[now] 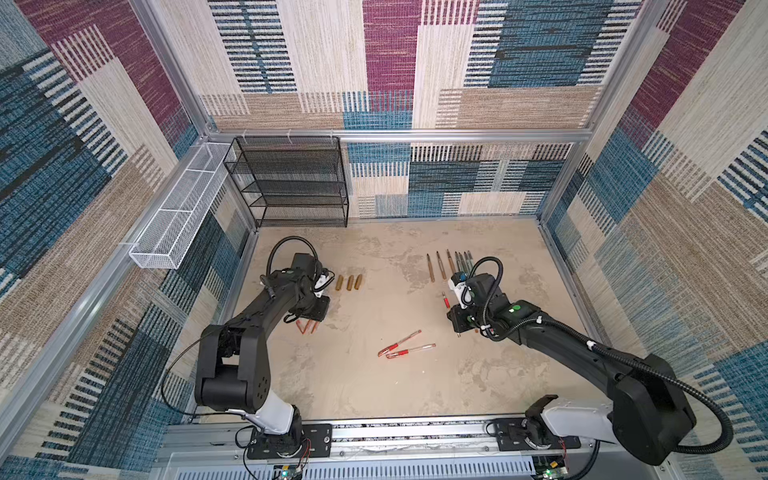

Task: Open the pen caps
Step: 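Lower the uncapped red pen beside the uncapped red pens and open the right gripper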

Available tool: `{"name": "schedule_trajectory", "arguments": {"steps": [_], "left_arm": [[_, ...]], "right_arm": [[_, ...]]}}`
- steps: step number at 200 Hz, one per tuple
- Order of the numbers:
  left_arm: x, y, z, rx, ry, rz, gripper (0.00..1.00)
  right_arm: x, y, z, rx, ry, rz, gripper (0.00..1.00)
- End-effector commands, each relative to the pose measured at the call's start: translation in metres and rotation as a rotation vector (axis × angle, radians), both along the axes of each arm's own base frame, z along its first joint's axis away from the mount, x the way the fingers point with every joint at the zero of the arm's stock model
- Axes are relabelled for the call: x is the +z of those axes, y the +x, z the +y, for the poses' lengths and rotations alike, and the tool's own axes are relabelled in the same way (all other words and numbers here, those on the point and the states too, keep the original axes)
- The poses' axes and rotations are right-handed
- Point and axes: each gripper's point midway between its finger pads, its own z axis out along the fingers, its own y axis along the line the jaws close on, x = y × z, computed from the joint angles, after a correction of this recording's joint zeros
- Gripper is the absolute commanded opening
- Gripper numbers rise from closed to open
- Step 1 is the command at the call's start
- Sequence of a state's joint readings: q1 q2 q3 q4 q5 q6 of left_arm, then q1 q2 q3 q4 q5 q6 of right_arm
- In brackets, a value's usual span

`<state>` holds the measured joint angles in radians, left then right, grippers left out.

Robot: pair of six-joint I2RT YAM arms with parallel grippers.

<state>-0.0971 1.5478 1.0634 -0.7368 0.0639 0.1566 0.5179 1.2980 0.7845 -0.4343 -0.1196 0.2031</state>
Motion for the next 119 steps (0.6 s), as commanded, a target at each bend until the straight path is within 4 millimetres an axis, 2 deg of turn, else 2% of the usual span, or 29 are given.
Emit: {"name": "schedule_trajectory", "arguments": {"steps": [1,60,119], "left_arm": [[0.013,-0.004,-0.01,0.003,-0.066,-0.032,0.43],[0.046,-0.014,-0.029,-0.026,-0.194,-0.162,0.58],[0.056,-0.024,-0.032,-0.053,-0.245,-0.241,0.72]], "right_arm": [[-0.008,0.002,-0.008,-0.058,-0.033,0.036,0.01],[-0.026,0.006,-0.028,-0.149,-0.072,0.112,0.03],[-0.043,0.016,-0.051,-0.225,-0.118,0.149,0.06]]}}
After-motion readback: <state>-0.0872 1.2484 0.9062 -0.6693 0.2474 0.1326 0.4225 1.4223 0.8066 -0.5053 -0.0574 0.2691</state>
